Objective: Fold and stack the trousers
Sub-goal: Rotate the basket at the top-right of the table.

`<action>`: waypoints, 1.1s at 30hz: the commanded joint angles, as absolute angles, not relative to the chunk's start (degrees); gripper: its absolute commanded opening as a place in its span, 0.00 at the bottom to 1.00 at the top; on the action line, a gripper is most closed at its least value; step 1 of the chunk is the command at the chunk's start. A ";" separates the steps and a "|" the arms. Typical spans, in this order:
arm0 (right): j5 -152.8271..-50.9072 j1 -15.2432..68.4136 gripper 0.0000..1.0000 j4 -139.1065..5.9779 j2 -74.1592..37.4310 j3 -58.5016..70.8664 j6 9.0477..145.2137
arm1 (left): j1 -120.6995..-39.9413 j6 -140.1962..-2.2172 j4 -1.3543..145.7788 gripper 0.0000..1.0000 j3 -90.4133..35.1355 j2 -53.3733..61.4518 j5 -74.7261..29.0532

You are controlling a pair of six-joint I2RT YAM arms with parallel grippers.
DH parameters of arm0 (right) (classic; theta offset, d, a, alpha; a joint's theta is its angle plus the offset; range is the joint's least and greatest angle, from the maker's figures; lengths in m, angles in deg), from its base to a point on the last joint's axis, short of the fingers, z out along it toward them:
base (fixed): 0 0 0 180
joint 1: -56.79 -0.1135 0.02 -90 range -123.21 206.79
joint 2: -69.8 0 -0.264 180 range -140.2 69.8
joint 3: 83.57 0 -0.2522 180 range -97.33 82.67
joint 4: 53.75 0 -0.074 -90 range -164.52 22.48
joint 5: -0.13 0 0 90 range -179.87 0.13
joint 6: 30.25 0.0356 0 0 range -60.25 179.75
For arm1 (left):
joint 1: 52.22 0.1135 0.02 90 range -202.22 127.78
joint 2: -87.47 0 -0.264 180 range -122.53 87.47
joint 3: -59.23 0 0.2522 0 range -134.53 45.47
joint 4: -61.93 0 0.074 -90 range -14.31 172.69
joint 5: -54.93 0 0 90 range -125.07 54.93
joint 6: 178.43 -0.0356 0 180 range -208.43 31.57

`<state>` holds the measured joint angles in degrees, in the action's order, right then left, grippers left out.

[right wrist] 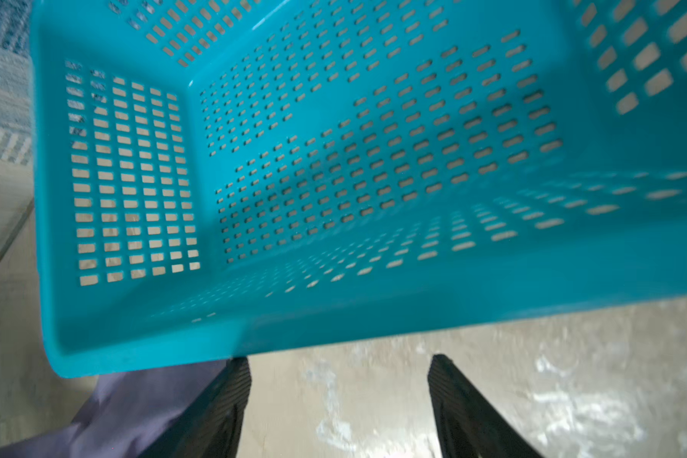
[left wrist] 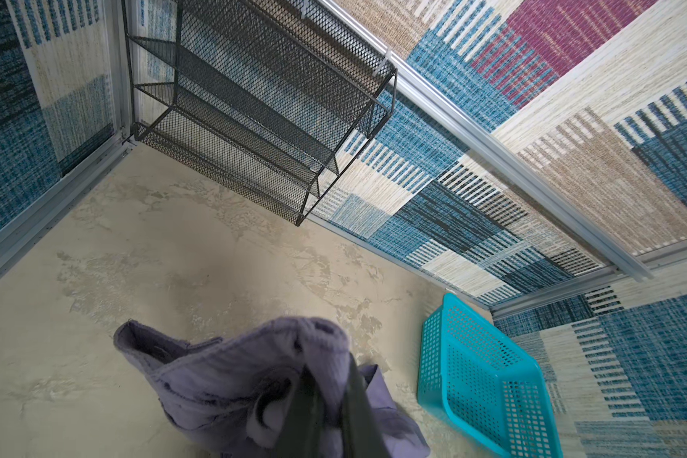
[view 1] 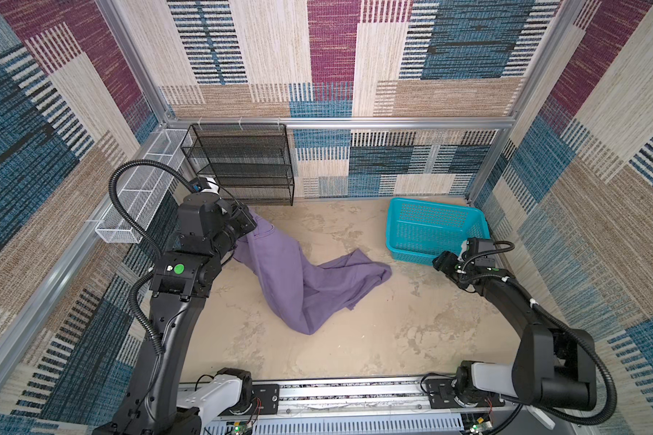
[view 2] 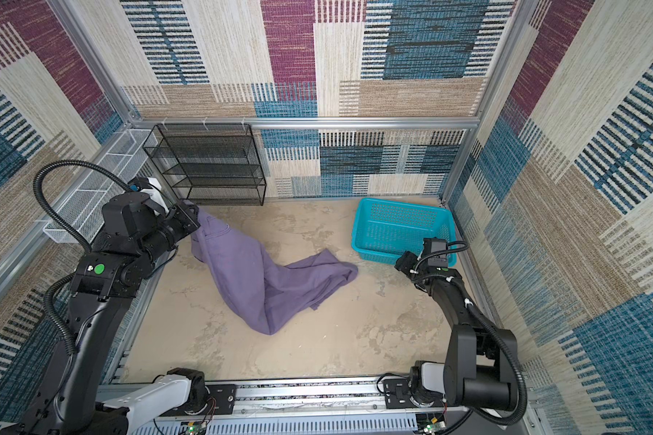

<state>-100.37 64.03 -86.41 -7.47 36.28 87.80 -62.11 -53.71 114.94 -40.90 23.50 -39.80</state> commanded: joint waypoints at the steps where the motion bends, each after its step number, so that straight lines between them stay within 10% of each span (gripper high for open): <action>1: -96.23 64.51 0.73 -83.43 -13.07 29.58 82.76 | -62.07 -53.69 110.84 0.00 -40.25 23.26 -40.98; 23: -106.08 73.65 0.66 -79.77 -31.54 12.61 84.93 | -62.11 -52.83 111.19 0.00 -42.24 19.47 -39.28; 30: -105.79 73.60 0.39 -80.14 -33.15 7.71 87.83 | -62.10 -52.26 111.07 0.00 -42.51 18.90 -38.86; 33: -105.53 73.60 0.44 -78.88 -34.16 7.39 90.92 | -62.07 -52.45 111.38 0.00 -42.52 18.93 -39.01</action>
<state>-105.31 73.63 -80.99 -33.51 7.87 87.06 -62.11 -52.59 114.44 -41.93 18.85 -39.19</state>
